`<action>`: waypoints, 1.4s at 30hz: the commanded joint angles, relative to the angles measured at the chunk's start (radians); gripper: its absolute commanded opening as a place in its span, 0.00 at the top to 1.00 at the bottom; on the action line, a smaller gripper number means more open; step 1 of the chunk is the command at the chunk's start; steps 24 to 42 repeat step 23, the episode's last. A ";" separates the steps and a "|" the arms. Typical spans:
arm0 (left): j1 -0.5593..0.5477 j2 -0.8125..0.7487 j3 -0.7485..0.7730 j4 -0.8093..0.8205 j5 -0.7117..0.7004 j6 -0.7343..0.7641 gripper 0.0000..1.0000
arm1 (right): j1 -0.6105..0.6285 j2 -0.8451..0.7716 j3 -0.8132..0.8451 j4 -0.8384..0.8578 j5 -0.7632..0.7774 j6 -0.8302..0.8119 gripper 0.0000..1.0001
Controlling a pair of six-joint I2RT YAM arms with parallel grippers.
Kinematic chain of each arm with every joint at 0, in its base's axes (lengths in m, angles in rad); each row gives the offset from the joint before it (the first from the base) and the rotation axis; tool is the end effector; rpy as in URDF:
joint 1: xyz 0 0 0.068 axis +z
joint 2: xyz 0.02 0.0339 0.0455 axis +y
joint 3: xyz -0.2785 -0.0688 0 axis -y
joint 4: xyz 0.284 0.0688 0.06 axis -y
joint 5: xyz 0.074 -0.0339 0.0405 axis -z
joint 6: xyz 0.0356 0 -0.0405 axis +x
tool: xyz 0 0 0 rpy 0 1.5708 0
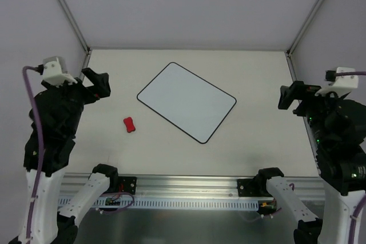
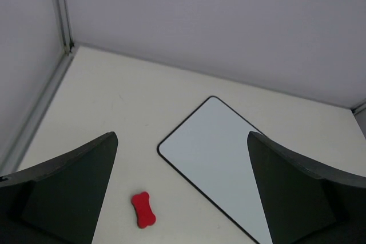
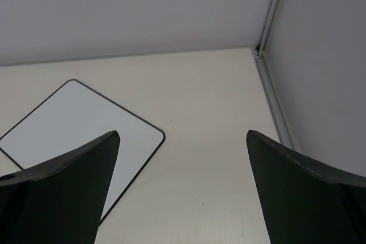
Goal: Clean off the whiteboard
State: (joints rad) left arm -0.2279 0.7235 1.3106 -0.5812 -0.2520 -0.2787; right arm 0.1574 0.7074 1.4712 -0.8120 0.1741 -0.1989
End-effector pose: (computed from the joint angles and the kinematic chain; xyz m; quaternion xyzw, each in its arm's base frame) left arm 0.1218 -0.0191 0.5058 -0.1069 0.6969 -0.0905 0.7033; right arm 0.0808 0.0066 0.5290 -0.0688 0.7204 -0.0772 0.6858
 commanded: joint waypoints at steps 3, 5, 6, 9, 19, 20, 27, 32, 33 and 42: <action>0.004 -0.081 0.128 -0.043 -0.020 0.189 0.01 | 0.040 0.000 0.187 0.007 0.172 -0.144 0.01; 0.004 -0.116 0.151 -0.046 -0.023 0.206 0.01 | 0.047 -0.012 0.208 0.019 0.185 -0.168 0.01; 0.004 -0.127 0.163 -0.048 -0.026 0.222 0.01 | 0.047 -0.032 0.215 0.025 0.186 -0.187 0.01; 0.002 -0.148 0.208 -0.051 -0.058 0.263 0.01 | 0.050 -0.072 0.209 0.050 0.194 -0.212 0.01; -0.010 -0.156 0.256 -0.054 -0.105 0.269 0.01 | 0.048 -0.123 0.205 0.089 0.215 -0.275 0.01; -0.011 -0.156 0.254 -0.054 -0.108 0.269 0.01 | 0.050 -0.126 0.202 0.091 0.215 -0.277 0.01; -0.013 -0.145 0.260 -0.052 -0.110 0.265 0.01 | 0.050 -0.141 0.181 0.112 0.214 -0.292 0.01; -0.013 -0.145 0.260 -0.052 -0.110 0.265 0.01 | 0.050 -0.141 0.181 0.112 0.214 -0.292 0.01; -0.013 -0.145 0.260 -0.052 -0.110 0.265 0.01 | 0.050 -0.141 0.181 0.112 0.214 -0.292 0.01; -0.013 -0.145 0.260 -0.052 -0.110 0.265 0.01 | 0.050 -0.141 0.181 0.112 0.214 -0.292 0.01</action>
